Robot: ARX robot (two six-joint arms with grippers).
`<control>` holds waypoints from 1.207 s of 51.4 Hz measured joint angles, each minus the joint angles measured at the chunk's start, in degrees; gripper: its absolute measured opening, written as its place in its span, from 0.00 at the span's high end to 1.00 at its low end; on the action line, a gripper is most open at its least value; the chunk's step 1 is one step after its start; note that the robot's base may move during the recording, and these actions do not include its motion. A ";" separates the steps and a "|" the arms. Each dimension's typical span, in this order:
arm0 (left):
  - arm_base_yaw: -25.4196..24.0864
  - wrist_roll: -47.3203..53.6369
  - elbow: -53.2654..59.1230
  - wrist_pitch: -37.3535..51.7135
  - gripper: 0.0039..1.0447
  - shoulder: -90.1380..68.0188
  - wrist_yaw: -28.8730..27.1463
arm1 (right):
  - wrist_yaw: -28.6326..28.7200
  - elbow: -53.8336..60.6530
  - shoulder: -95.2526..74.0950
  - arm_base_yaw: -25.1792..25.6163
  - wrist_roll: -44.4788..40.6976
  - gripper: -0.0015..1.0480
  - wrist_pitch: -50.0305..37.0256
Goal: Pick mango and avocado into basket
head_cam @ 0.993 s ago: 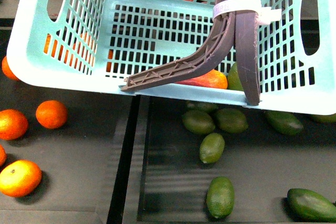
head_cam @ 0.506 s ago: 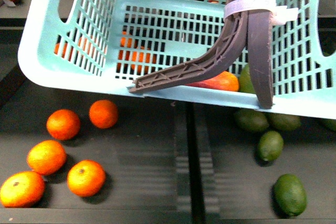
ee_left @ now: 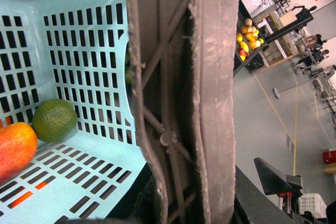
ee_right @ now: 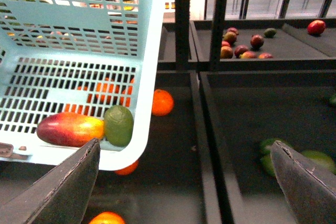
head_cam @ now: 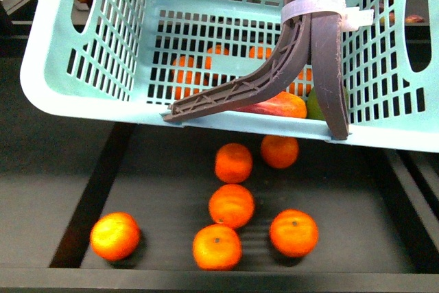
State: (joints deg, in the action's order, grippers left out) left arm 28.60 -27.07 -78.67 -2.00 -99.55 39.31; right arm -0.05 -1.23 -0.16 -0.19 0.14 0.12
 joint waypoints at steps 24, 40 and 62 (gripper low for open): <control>0.00 0.24 0.00 0.00 0.84 0.00 -0.20 | -0.09 0.00 0.04 0.00 0.00 0.08 -0.04; -1.07 0.66 0.00 0.00 0.84 0.02 -1.62 | 0.31 0.04 0.02 0.13 0.00 0.08 -0.02; -3.10 -31.76 -10.27 8.20 0.85 -10.36 -51.15 | 0.02 0.04 0.02 0.13 0.00 0.08 -0.02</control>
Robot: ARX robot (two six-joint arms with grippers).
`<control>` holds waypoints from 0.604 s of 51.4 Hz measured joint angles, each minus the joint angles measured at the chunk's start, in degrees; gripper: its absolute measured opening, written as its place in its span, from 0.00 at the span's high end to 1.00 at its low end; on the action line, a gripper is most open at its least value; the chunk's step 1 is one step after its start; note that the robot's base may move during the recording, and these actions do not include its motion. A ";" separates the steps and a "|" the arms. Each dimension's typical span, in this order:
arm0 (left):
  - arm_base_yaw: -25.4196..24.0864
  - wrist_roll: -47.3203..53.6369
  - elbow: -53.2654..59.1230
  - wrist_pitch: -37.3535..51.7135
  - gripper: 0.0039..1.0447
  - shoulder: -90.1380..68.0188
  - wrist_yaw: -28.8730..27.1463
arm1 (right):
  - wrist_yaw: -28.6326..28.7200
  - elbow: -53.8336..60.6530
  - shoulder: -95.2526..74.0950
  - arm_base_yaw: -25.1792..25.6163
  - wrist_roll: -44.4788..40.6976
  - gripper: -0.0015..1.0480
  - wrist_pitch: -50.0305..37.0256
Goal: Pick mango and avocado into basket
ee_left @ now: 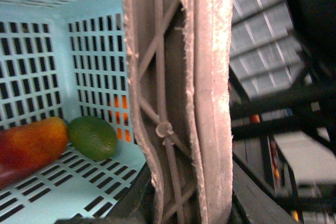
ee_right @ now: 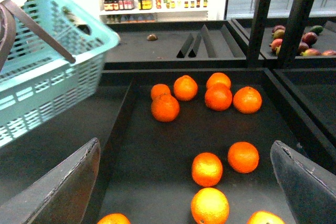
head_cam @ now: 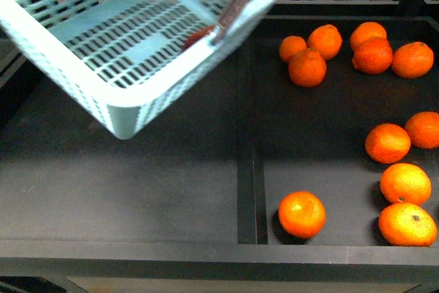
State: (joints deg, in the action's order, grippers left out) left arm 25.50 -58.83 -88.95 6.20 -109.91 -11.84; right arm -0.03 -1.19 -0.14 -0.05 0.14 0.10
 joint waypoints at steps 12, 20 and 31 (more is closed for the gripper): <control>-8.61 -10.32 -10.03 -3.23 0.86 -10.29 -9.16 | 0.04 0.00 0.00 0.00 0.00 0.08 0.00; -11.08 -18.43 -12.39 -3.34 0.86 -15.26 -11.58 | 0.04 0.00 0.00 0.00 0.00 0.08 0.00; -11.58 -27.71 -13.09 -0.81 0.86 -19.87 -8.94 | 0.04 0.00 0.00 0.00 0.00 0.08 0.00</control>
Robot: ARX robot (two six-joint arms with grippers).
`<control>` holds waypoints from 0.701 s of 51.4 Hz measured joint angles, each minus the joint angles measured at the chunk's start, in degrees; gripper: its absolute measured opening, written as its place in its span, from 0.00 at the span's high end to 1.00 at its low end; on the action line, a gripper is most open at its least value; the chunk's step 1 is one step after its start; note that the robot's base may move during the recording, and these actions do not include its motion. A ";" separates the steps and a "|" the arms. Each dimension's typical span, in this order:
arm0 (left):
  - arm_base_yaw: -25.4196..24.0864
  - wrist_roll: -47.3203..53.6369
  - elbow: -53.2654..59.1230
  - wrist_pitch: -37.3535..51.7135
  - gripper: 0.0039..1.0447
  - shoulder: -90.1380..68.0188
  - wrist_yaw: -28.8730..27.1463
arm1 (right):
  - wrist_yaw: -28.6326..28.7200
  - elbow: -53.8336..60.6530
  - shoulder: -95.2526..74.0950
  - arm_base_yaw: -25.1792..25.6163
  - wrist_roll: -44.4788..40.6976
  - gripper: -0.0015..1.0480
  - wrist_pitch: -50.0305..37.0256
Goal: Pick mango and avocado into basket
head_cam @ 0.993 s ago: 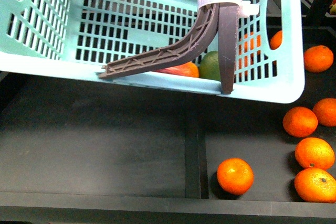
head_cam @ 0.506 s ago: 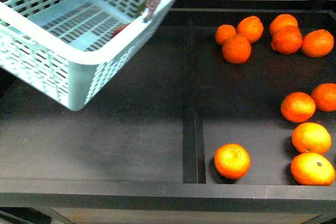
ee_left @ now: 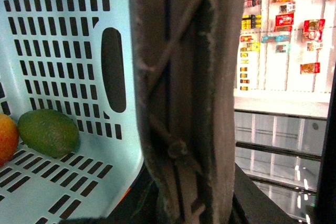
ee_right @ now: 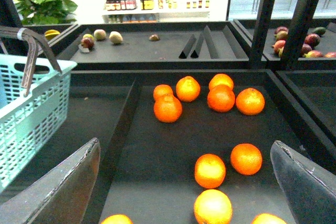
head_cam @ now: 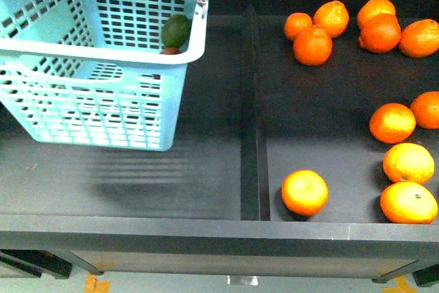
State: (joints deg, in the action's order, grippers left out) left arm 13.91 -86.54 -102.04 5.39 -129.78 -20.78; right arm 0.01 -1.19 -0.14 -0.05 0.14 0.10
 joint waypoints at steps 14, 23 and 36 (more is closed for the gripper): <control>-1.01 -3.32 0.15 9.46 0.87 -5.22 4.55 | 0.00 0.00 0.00 0.00 0.00 0.08 0.00; -1.79 -4.46 5.49 18.51 0.87 -6.47 6.32 | 0.00 0.00 0.00 0.00 0.00 0.08 0.00; -1.73 -4.63 11.85 25.49 0.87 -6.86 9.07 | 0.00 0.00 0.00 0.00 0.00 0.08 0.00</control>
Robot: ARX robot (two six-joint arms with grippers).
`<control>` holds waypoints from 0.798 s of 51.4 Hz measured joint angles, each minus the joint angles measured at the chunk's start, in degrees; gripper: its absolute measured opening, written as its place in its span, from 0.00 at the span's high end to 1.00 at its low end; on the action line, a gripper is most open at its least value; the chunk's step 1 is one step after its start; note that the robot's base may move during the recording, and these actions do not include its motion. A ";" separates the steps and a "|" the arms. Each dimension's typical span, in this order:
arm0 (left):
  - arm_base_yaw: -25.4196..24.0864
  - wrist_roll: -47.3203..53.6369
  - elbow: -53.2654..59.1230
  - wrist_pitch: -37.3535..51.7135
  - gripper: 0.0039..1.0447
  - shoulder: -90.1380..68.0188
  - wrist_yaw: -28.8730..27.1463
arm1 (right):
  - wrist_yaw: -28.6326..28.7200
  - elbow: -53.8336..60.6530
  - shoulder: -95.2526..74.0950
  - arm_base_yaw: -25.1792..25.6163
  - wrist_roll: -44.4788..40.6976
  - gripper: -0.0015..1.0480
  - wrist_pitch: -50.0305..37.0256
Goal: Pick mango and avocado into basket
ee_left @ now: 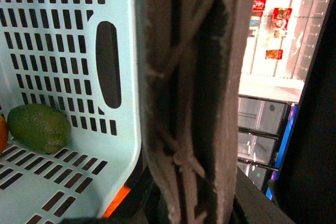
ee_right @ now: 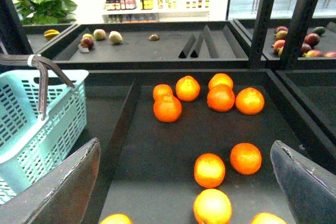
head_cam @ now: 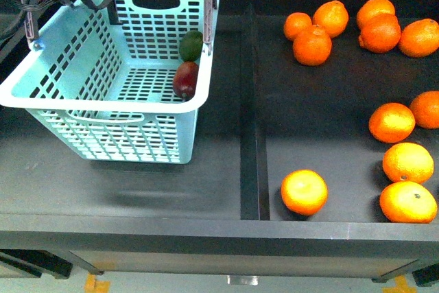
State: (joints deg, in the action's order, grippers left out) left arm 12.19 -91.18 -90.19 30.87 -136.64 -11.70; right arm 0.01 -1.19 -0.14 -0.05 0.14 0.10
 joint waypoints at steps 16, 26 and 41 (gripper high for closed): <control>0.17 4.37 2.89 -20.20 0.35 8.24 1.95 | 0.00 0.00 0.00 0.00 0.00 0.08 0.00; 0.22 9.27 0.74 -43.85 0.07 17.35 0.04 | 0.00 0.00 0.00 0.00 0.00 0.08 0.00; 3.30 29.38 3.10 -58.97 0.08 31.06 -10.75 | 0.00 0.00 0.00 0.00 0.00 0.08 0.00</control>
State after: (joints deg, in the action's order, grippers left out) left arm 15.49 -61.80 -87.09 -28.10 -105.58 -22.46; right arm 0.01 -1.19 -0.14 -0.05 0.14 0.10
